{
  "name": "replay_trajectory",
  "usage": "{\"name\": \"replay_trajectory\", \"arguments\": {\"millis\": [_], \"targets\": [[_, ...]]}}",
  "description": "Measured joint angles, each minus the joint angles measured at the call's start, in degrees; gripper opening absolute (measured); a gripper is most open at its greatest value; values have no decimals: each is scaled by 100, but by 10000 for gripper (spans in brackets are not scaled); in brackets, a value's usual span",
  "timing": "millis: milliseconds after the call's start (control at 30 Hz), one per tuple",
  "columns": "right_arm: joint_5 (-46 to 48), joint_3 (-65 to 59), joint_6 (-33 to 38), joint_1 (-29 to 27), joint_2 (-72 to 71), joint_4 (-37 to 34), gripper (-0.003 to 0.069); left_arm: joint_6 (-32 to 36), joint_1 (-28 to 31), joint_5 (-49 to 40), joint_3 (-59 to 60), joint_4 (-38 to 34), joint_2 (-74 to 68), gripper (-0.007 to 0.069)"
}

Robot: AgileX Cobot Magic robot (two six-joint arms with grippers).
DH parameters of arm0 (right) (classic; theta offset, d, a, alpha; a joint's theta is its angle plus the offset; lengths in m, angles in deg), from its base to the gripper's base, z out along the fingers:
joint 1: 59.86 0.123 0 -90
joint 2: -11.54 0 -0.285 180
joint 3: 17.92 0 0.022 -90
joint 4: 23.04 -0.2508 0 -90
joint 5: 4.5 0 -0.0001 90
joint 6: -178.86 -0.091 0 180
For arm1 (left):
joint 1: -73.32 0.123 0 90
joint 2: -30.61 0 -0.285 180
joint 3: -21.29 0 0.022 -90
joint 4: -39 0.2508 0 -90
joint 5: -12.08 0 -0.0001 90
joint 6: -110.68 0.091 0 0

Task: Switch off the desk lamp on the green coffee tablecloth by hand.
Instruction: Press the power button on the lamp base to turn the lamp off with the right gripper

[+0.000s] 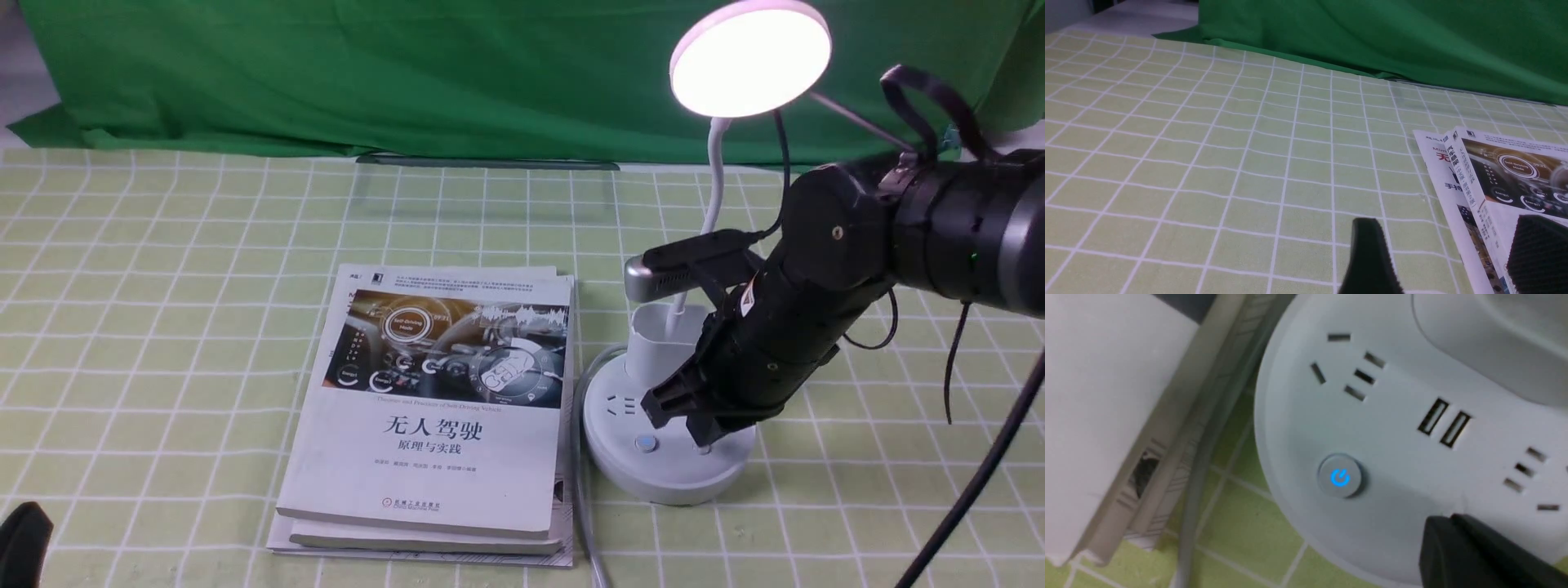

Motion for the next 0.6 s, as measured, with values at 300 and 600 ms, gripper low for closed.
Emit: {"name": "replay_trajectory", "arguments": {"millis": [300,600], "targets": [[22,57,6,0,135,27,45,0,0,0,0,0,0,410],[137,1,6,0,-407,67,45,0,0,0,0,0,0,410]]}}
